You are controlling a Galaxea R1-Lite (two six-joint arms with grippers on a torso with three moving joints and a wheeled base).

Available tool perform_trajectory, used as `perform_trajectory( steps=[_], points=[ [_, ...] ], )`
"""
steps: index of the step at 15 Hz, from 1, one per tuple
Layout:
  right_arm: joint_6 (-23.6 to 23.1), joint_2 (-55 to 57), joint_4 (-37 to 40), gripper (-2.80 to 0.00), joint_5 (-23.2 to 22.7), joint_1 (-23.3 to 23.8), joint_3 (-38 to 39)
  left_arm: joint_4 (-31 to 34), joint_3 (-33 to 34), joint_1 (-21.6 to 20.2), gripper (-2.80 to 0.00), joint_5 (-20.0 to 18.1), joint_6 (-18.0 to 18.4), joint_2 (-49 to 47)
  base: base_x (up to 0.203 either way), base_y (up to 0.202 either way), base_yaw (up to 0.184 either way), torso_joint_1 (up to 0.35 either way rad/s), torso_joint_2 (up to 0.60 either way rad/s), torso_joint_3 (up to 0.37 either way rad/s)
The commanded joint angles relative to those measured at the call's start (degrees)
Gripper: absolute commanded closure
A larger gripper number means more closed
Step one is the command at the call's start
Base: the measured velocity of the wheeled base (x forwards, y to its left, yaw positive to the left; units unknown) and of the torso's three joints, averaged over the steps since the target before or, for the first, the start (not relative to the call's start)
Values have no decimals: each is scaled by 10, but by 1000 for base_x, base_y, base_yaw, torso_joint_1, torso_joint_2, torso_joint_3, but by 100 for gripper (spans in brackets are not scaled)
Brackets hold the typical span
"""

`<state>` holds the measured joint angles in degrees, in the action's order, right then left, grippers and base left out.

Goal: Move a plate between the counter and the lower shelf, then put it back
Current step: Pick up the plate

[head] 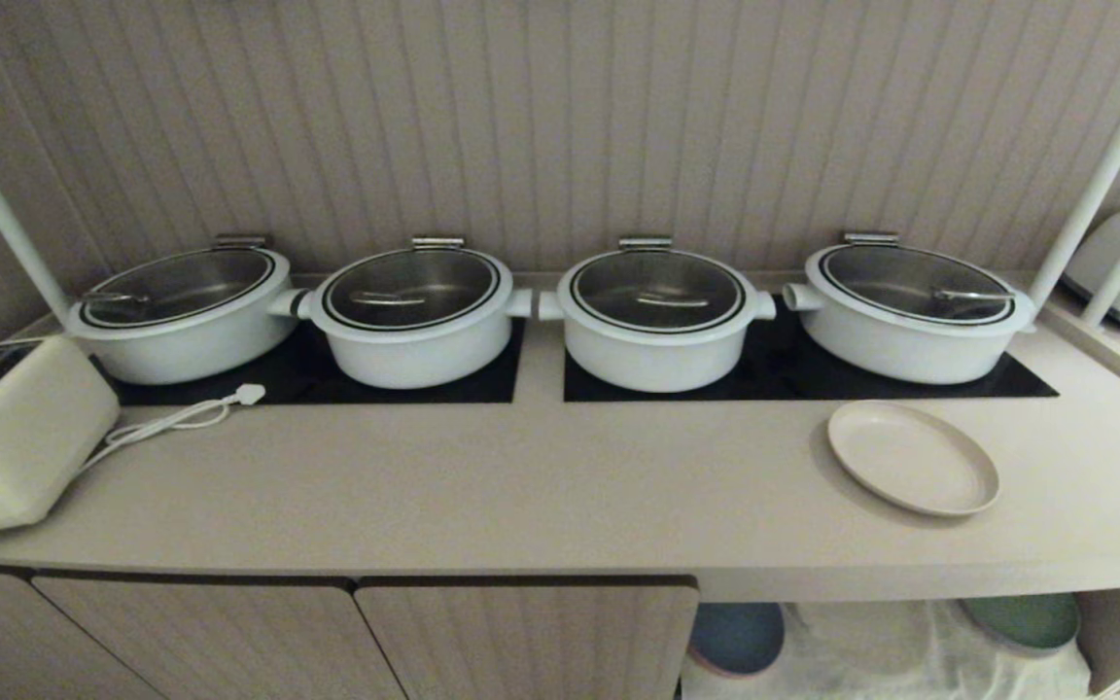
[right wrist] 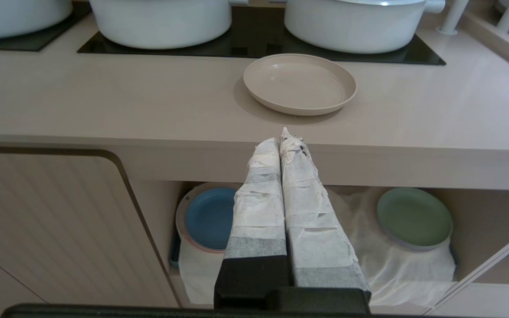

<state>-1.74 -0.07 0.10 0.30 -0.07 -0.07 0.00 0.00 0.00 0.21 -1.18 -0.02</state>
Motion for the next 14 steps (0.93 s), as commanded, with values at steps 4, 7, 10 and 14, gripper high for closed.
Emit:
perform_trajectory(
  steps=[4, 7, 10, 14],
  points=[
    [5, 1, 0, 0, 0, 0, 0, 0, 0, 0, 0, 0, 0, 0, 0, 0, 0, 0, 0, 0],
    [5, 1, -1, 0, 0, 0, 0, 0, 0, 0, 0, 0, 0, 0, 0, 0, 0, 0, 0, 0],
    [5, 1, -1, 0, 0, 0, 1, 0, 0, 0, 0, 0, 1, 0, 0, 0, 0, 0, 0, 0],
    [5, 1, 0, 0, 0, 0, 0, 0, 0, 0, 0, 0, 1, 0, 0, 0, 0, 0, 0, 0]
  ],
)
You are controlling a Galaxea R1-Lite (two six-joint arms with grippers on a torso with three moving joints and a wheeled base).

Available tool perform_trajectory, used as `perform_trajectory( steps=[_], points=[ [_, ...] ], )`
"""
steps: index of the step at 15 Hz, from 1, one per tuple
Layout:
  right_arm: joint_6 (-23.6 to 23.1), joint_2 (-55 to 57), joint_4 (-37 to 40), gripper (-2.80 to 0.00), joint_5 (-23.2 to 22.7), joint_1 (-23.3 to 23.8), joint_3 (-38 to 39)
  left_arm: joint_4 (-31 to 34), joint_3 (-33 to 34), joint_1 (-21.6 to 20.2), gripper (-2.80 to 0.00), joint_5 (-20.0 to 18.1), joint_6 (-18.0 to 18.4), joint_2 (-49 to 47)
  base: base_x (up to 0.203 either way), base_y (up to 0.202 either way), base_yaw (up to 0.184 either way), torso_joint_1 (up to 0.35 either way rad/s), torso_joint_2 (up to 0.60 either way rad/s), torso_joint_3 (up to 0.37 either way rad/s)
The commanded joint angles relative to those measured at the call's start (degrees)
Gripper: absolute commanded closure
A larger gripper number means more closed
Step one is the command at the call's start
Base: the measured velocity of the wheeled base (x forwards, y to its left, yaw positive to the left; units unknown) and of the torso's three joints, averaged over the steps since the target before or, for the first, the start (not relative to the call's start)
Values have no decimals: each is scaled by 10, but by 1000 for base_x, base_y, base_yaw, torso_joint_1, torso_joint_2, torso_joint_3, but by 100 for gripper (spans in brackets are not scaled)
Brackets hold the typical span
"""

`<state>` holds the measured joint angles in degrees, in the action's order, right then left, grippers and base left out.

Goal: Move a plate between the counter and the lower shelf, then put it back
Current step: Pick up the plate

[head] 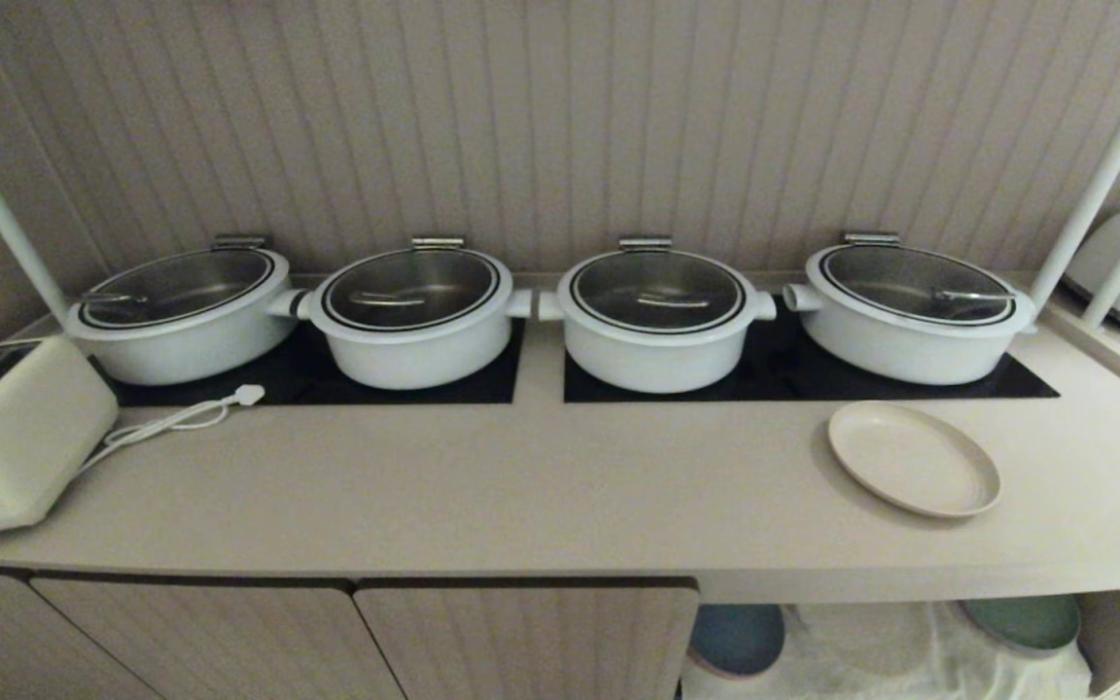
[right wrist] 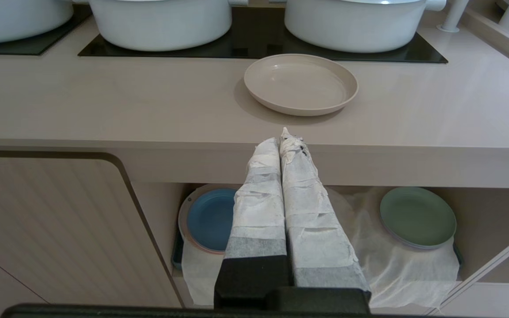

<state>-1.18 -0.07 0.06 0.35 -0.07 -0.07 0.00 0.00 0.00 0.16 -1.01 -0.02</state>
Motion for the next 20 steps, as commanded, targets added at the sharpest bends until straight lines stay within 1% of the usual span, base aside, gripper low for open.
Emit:
perform_trajectory(
  steps=[1, 20],
  points=[
    [0, 1, 0, 0, 0, 0, 0, 0, 0, 0, 0, 0, 0, 0, 0, 0, 0, 0, 0, 0],
    [0, 1, 0, 0, 0, 0, 0, 0, 0, 0, 0, 1, 6, 0, 0, 0, 0, 0, 0, 0]
  ],
)
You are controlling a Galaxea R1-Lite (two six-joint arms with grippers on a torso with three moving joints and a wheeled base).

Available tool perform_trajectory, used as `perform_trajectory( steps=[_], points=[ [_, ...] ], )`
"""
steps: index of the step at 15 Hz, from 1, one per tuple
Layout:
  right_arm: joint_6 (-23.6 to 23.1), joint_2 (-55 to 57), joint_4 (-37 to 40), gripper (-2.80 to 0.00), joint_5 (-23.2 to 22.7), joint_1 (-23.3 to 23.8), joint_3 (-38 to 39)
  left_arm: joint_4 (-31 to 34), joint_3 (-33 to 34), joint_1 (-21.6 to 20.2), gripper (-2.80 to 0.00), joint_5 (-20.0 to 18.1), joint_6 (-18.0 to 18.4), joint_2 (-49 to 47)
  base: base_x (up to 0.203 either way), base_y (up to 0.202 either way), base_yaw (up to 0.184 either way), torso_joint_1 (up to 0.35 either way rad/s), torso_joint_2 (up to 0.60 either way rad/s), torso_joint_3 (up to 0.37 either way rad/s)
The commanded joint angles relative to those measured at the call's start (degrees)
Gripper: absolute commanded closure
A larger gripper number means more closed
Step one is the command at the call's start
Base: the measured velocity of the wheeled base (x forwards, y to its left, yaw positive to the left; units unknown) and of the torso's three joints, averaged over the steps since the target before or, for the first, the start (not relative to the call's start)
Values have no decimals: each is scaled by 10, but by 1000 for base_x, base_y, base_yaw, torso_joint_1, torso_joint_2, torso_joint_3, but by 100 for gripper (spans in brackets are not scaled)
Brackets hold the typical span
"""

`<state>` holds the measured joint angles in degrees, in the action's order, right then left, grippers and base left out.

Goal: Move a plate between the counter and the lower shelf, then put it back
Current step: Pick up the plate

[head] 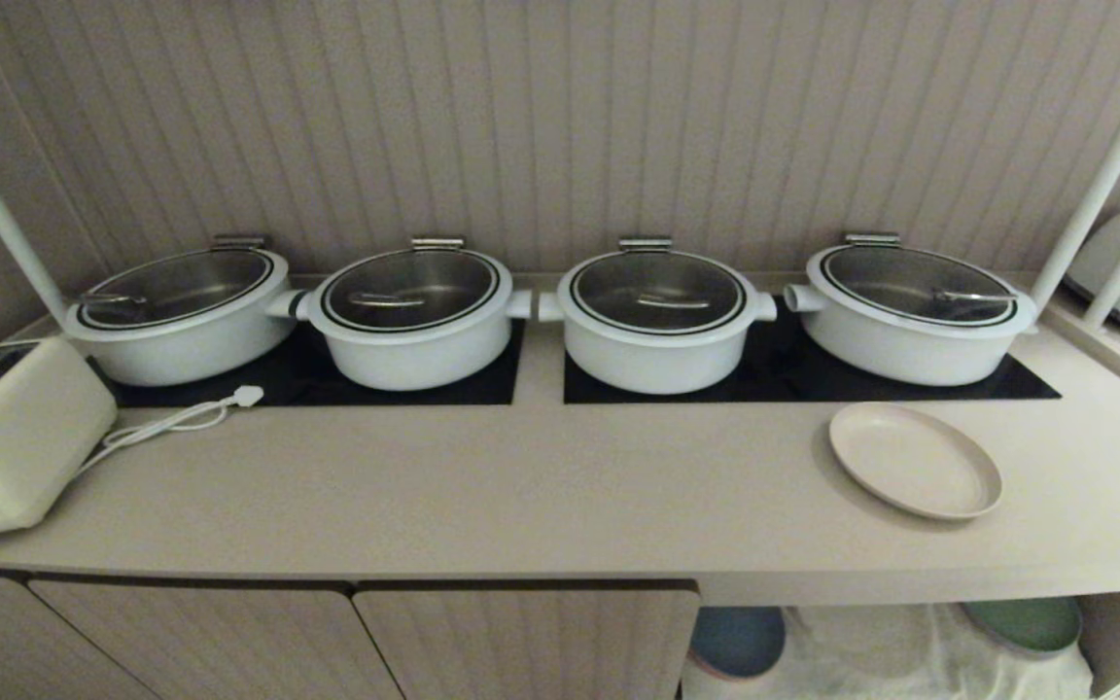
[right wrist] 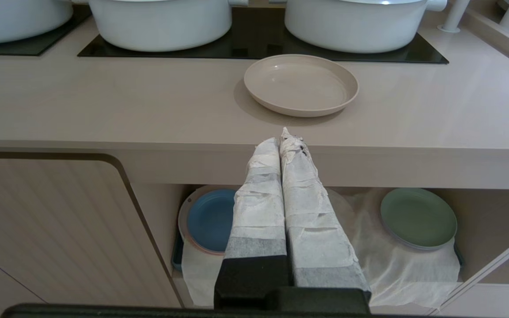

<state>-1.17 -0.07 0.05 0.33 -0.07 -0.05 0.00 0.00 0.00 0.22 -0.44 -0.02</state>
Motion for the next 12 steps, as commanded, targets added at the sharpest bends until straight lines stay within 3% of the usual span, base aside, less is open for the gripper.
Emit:
perform_trajectory(
  steps=[1, 7, 12],
  points=[
    [-1, 1, 0, 0, 0, 0, 0, 0, 0, 0, 0, 0, 0, 0, 0, 0, 0, 0, 0, 0],
    [-1, 1, 0, 0, 0, 0, 0, 0, 0, 0, 0, 0, 1, 0, 0, -10, -1, 0, 0, 0],
    [-1, 1, 0, 0, 0, 0, 0, 0, 0, 0, 0, 0, 0, 0, 0, -175, 2, 3, 3, 2]
  ],
)
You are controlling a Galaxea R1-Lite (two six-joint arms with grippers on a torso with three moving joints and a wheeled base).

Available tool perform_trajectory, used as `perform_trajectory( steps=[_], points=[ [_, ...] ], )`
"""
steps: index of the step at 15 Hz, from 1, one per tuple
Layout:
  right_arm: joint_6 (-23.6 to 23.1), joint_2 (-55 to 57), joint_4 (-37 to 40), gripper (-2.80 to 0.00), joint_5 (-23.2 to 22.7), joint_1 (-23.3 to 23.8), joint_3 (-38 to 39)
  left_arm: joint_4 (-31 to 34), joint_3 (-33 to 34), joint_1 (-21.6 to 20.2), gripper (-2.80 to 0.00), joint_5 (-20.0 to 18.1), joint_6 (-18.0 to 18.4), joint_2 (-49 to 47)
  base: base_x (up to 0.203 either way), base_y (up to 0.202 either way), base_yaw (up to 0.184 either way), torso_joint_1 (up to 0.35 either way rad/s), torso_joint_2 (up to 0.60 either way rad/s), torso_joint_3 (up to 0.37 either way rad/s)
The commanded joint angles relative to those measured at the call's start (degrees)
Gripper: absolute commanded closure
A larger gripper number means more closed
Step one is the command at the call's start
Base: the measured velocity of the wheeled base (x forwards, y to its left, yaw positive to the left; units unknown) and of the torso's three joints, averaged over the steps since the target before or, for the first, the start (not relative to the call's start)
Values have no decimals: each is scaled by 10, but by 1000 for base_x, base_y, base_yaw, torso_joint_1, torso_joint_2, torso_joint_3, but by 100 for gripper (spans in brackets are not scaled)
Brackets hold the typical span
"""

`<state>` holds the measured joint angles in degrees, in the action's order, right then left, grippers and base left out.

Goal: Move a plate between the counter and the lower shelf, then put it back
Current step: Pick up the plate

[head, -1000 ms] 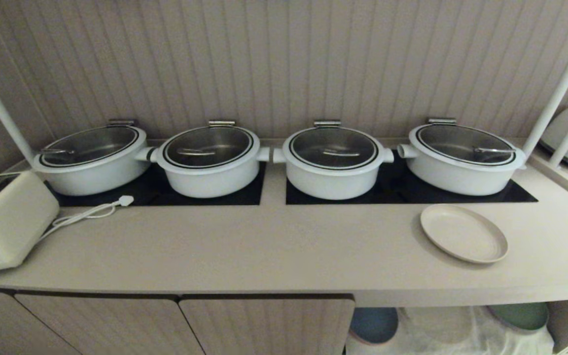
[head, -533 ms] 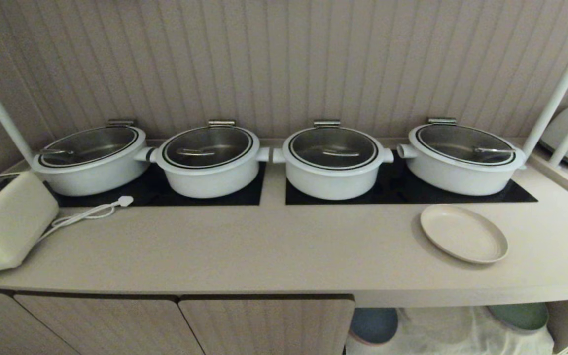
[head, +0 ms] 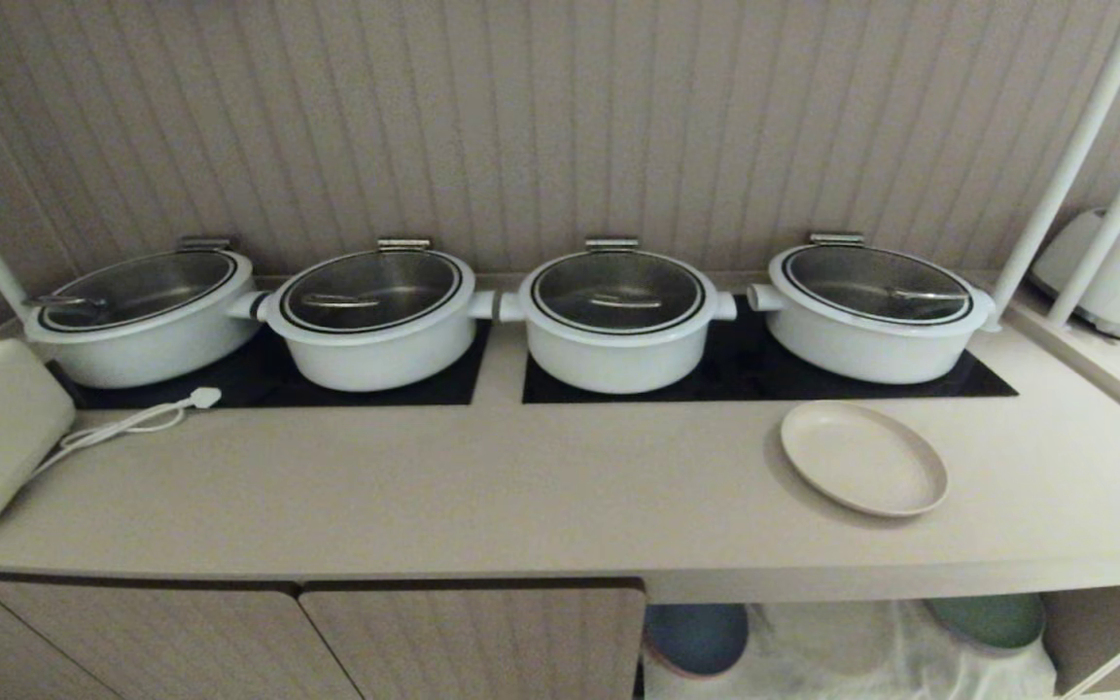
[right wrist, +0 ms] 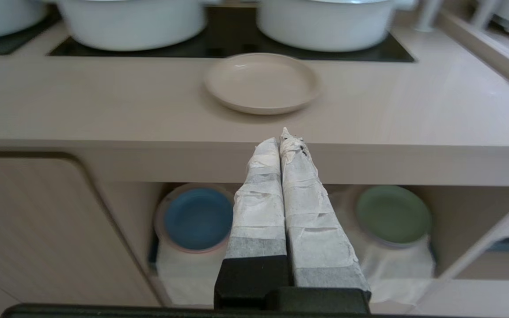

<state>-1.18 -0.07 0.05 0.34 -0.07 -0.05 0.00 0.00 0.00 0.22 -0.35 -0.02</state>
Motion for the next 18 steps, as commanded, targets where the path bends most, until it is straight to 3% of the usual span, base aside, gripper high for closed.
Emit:
perform_trajectory(
  steps=[1, 18],
  points=[
    [0, 1, 0, 0, 0, 0, 0, 0, 0, 0, 0, 0, -1, 0, 0, -193, 0, 7, 6, 0],
    [0, 1, 0, 0, 0, 0, 0, 0, 0, 0, 0, 0, -4, 0, 0, -195, 1, 2, 3, 2]
  ],
)
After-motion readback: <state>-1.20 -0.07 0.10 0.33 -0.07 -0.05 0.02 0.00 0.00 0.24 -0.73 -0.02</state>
